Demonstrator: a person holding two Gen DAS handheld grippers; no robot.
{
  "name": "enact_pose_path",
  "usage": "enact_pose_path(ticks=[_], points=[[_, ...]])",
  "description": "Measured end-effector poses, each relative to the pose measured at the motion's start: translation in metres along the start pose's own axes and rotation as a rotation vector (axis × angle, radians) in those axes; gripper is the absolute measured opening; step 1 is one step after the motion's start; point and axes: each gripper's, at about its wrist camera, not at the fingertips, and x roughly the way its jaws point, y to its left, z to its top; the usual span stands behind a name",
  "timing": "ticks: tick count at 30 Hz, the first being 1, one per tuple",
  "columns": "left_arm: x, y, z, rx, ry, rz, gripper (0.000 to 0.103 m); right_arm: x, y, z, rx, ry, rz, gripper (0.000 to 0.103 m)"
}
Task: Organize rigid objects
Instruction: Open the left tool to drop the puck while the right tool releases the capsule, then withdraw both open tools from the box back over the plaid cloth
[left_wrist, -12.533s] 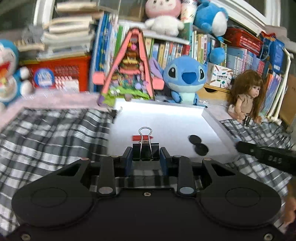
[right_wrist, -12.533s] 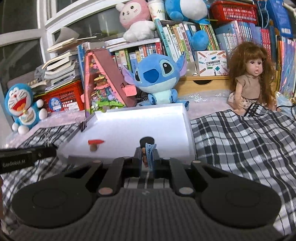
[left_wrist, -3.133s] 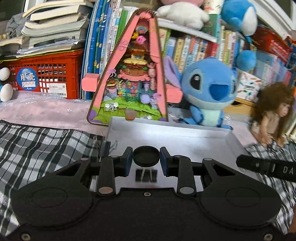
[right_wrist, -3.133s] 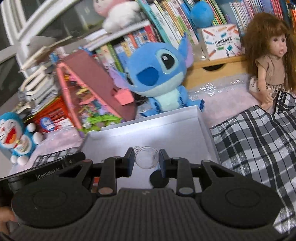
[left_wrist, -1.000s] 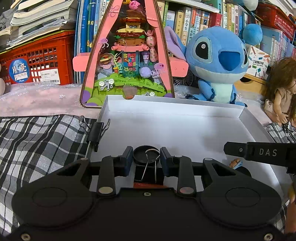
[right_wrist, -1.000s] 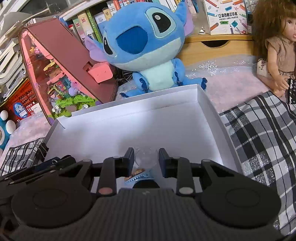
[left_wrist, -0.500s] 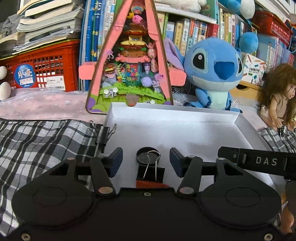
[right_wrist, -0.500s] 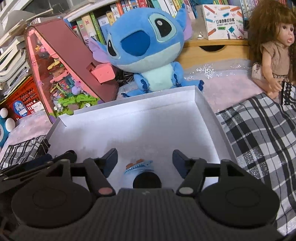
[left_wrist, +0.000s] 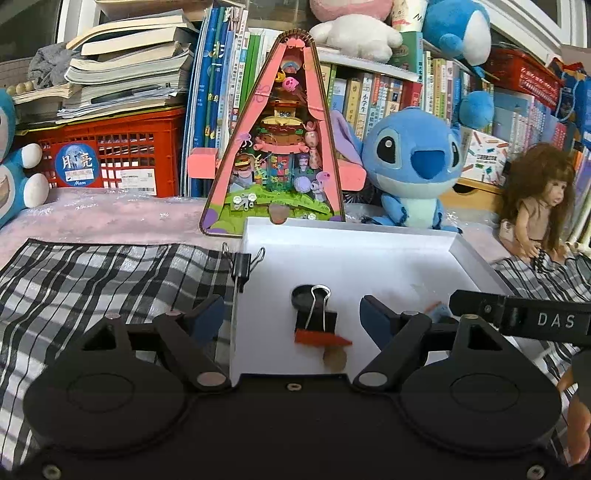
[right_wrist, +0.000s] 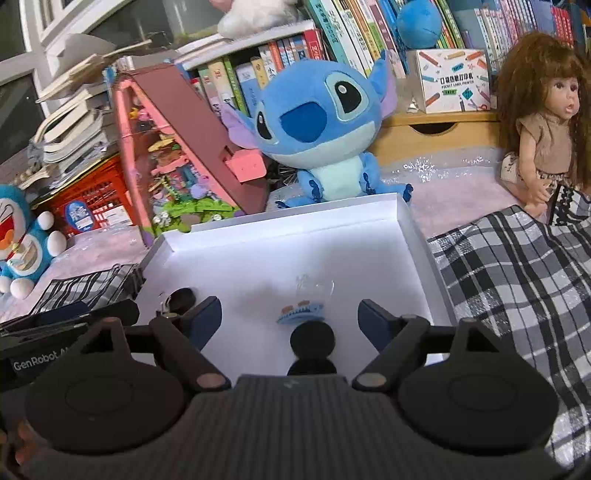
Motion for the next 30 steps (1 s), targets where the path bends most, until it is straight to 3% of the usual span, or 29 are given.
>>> enact_pose_path(ticks=[30], points=[[-0.1, -0.015, -0.077, 0.056, -0.019, -0.113, 0.086, -0.09, 0.006, -0.056, -0.133, -0.085, 0.112, 0.103]])
